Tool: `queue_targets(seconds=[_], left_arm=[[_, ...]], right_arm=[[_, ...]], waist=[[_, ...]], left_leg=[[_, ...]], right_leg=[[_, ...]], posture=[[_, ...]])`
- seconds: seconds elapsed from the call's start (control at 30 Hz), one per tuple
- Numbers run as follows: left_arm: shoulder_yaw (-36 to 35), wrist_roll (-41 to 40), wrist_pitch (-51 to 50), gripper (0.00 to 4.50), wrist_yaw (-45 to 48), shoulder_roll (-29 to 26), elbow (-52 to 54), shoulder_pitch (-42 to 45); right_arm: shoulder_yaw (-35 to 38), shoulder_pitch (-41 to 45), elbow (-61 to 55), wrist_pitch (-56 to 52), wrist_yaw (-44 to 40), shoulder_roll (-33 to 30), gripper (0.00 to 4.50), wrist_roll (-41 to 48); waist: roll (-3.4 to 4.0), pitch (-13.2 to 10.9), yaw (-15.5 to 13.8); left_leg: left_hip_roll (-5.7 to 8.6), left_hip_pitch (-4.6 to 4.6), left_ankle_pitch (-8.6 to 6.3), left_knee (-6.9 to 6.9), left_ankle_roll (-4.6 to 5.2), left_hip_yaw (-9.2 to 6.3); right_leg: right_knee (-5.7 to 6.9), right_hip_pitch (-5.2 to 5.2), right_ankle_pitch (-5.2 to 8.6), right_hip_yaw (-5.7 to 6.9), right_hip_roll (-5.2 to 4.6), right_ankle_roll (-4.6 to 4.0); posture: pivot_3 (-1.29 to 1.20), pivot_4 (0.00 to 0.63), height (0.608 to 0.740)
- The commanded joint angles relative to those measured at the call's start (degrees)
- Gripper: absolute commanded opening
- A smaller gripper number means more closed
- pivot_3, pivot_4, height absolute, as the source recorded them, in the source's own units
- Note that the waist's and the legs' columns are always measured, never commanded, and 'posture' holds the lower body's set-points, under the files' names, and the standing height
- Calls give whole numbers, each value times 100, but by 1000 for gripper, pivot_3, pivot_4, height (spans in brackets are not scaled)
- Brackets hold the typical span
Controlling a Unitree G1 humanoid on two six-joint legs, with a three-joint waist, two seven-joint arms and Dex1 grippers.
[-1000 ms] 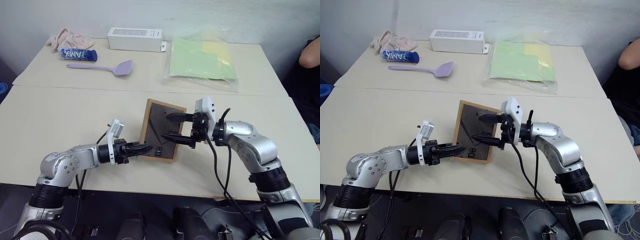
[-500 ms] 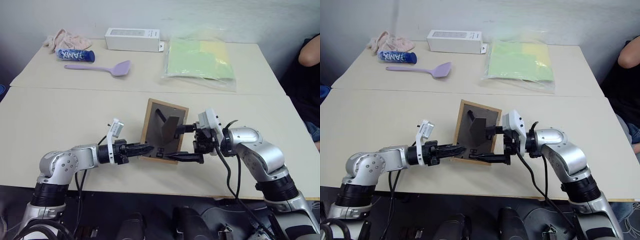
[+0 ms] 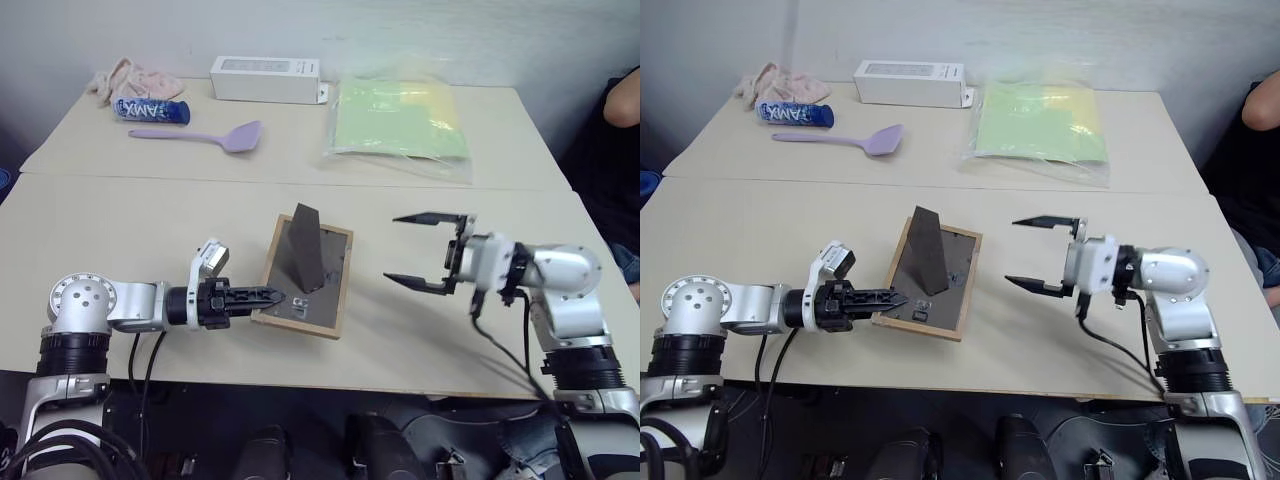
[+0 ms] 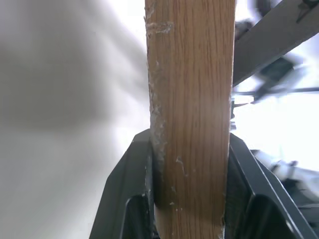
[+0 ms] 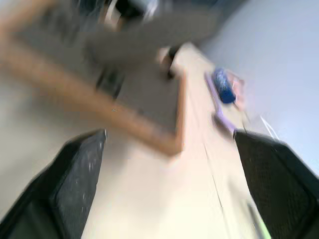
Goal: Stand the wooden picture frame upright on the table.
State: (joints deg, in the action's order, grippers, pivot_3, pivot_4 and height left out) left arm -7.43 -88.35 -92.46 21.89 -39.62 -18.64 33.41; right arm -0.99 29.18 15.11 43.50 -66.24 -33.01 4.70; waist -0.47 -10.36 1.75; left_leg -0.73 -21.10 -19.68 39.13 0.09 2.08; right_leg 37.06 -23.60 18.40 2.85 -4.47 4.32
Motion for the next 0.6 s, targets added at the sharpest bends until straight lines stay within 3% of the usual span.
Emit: queue_targets(seconds=[0.03, 0.13, 0.27, 0.37, 0.57, 0.6], left_arm=[[272, -951, -4, 1266, -211, -197, -110, 182], [499, -1420, 5, 1266, -522, -302, -159, 191], [899, -2212, 292, 1266, -983, -492, -77, 79], [1031, -2464, 464, 1266, -1091, -532, -17, 46], [1029, -2465, 559, 1266, -1047, -547, 124, 44], [940, -2465, 605, 1616, -1007, -509, 169, 45]], right_arm=[[-44, 337, 655, 1426, 840, 162, 4176, -883], [29, 561, 1039, 2163, 1785, 376, 4176, -1802], [-144, 748, 1276, 2385, 2644, 611, 4176, -2456], [-364, 722, 1418, 2478, 3003, 597, 3662, -2691], [-502, 697, 1548, 2547, 3761, 519, 1733, -3003], [-494, 719, 1604, 2490, 3865, 505, 1685, -3028]], waist=[[0, 0, 18], [0, 0, 9], [0, 0, 5], [0, 0, 3], [0, 0, 2], [0, 0, 2]], left_leg=[[0, -1, 1, 1, -1, 1], [-1, -1, 2, 1, -3, 0], [-1, -1, 3, 5, -4, -1], [-1, -1, 3, 6, -4, -3], [2, -2, 4, 7, -3, -2], [2, -2, 4, 7, -3, -3]], right_leg=[[5, -1, 0, 0, 0, 0], [8, -3, 0, -1, 0, 0], [21, -3, 0, -2, 0, 0], [22, -2, 1, -1, -2, -1], [22, -1, 1, -1, -1, -1], [23, 0, 1, 0, 0, -1]], posture=[[0, 150, 740], [0, 150, 740], [0, 150, 740], [0, 150, 740], [0, 150, 740], [0, 150, 740]])
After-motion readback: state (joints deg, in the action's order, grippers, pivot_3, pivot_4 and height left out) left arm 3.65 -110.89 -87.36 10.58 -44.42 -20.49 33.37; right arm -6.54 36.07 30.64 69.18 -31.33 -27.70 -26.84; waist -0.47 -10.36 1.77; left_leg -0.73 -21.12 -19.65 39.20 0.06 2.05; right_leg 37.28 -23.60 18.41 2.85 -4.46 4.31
